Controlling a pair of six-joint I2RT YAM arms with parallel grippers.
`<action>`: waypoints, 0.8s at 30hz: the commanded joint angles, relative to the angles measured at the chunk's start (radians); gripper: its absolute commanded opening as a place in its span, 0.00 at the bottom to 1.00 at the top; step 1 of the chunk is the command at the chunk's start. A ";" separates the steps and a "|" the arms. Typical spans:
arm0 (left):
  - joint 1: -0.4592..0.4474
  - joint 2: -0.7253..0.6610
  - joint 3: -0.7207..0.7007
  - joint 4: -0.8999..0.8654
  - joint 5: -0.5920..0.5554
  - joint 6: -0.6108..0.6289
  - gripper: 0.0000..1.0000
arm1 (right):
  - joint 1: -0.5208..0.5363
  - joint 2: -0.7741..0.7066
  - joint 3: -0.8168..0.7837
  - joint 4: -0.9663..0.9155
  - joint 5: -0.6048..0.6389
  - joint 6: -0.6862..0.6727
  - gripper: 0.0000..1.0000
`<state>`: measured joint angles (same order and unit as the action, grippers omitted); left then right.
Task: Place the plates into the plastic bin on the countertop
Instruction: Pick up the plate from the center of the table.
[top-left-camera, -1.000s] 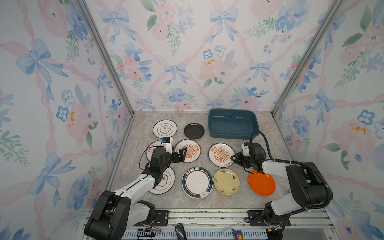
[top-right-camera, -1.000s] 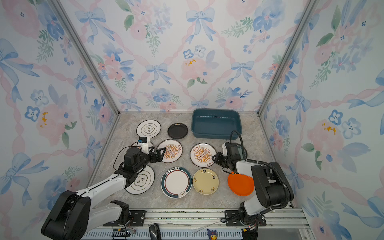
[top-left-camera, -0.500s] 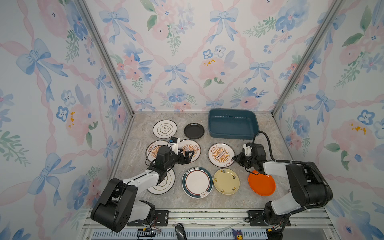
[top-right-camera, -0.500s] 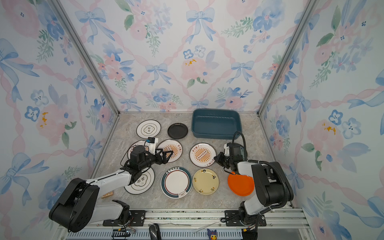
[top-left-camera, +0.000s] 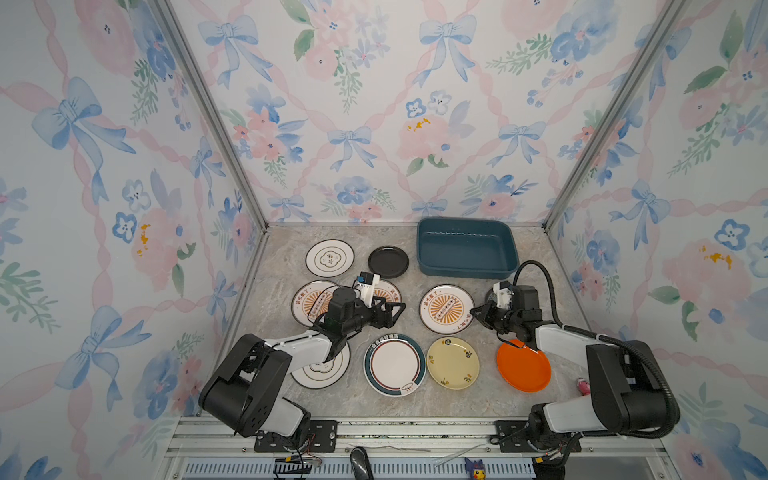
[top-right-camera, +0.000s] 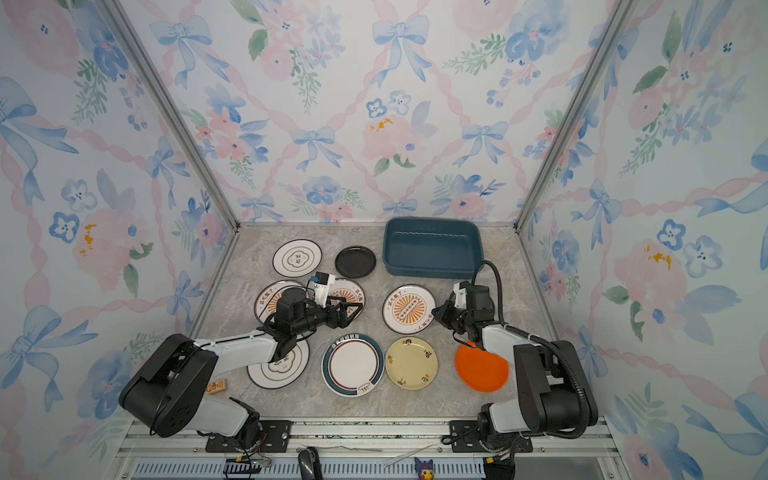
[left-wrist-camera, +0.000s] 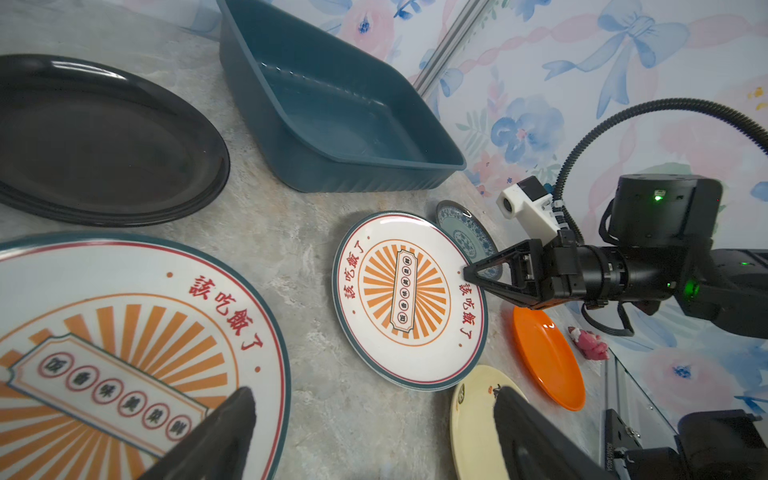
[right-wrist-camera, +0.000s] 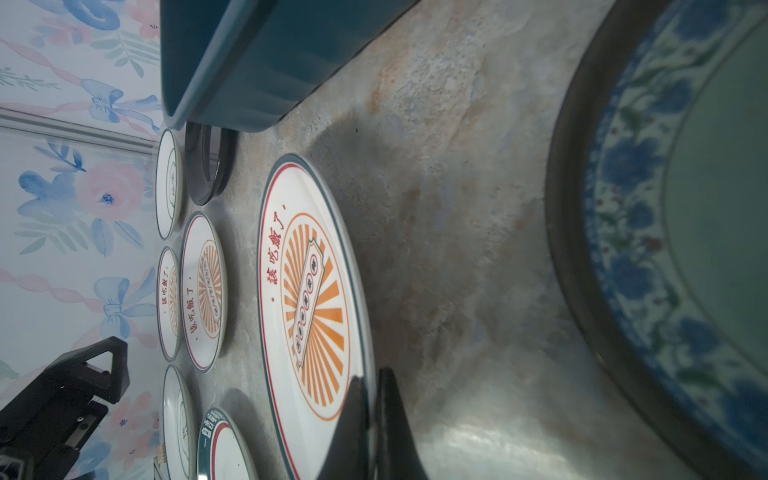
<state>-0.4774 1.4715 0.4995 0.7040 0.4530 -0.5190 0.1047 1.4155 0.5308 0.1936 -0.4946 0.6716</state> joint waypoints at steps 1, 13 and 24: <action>-0.003 0.052 0.015 0.101 0.076 -0.044 0.89 | -0.013 -0.072 0.050 -0.073 -0.055 -0.009 0.00; -0.090 0.248 0.117 0.205 0.145 -0.107 0.82 | -0.015 -0.209 0.101 -0.191 -0.110 -0.005 0.00; -0.105 0.401 0.159 0.373 0.193 -0.228 0.74 | -0.014 -0.238 0.066 -0.092 -0.174 0.089 0.00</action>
<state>-0.5800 1.8454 0.6357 1.0065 0.6159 -0.7059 0.0978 1.2026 0.6052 0.0315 -0.6155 0.7162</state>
